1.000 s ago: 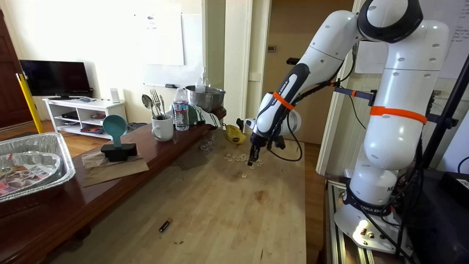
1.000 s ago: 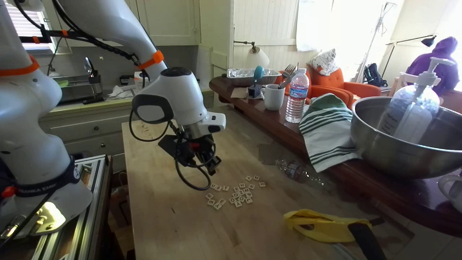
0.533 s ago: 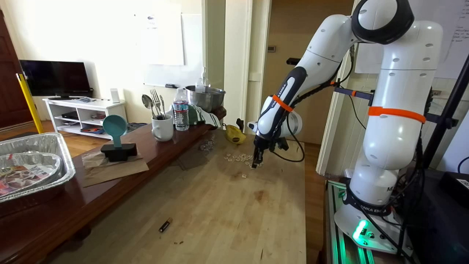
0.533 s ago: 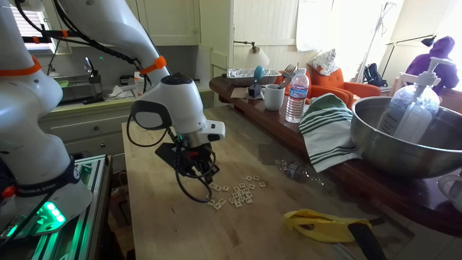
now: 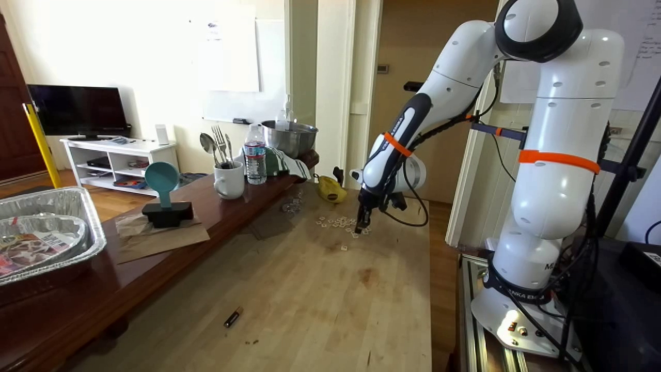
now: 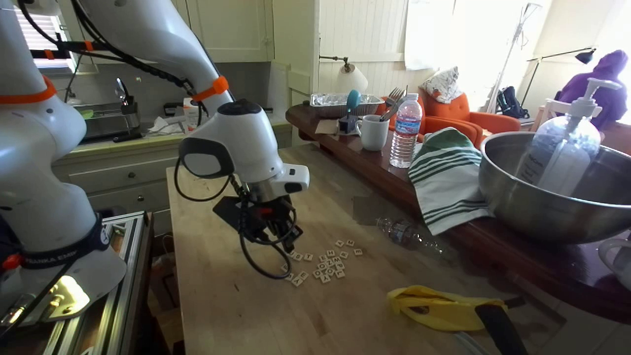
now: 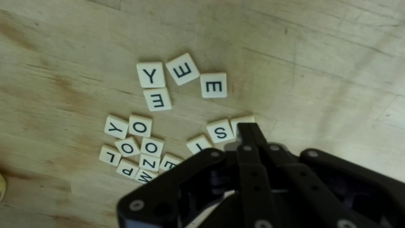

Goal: Form a new word using four tiles

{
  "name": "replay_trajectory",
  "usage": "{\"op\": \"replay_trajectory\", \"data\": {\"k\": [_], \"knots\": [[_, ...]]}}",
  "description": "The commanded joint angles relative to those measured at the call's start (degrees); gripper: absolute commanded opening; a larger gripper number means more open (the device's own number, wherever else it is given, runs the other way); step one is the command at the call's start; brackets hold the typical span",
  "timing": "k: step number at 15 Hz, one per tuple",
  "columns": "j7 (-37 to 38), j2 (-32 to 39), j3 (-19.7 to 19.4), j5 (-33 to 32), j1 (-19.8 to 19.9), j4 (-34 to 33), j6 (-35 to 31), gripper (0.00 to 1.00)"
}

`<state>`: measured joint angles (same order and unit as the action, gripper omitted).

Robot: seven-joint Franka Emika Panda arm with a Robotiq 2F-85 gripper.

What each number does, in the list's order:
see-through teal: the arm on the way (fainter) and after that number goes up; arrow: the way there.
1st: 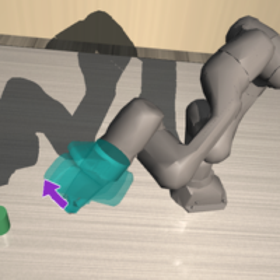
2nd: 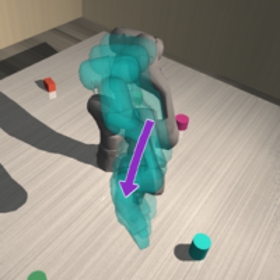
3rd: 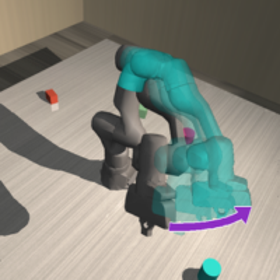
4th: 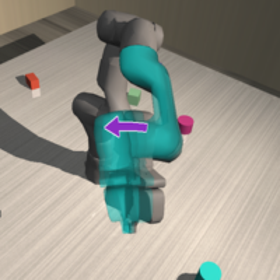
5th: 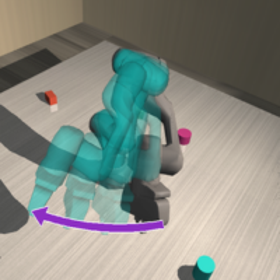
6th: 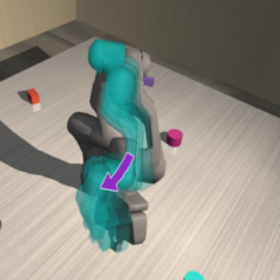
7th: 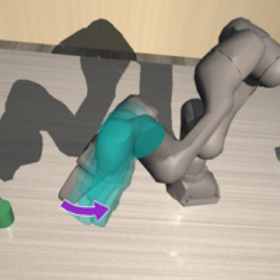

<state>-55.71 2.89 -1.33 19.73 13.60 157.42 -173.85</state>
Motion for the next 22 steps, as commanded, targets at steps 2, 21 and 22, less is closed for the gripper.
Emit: {"op": "replay_trajectory", "data": {"k": [2,21,22], "knots": [[-3.8,0.8,1.3,4.8,0.4,0.0,-2.5,0.0],[-8.2,4.6,5.4,14.8,2.2,-3.1,-5.0,0.0],[-8.3,4.8,5.8,15.0,2.3,-3.2,-5.0,0.0]]}}
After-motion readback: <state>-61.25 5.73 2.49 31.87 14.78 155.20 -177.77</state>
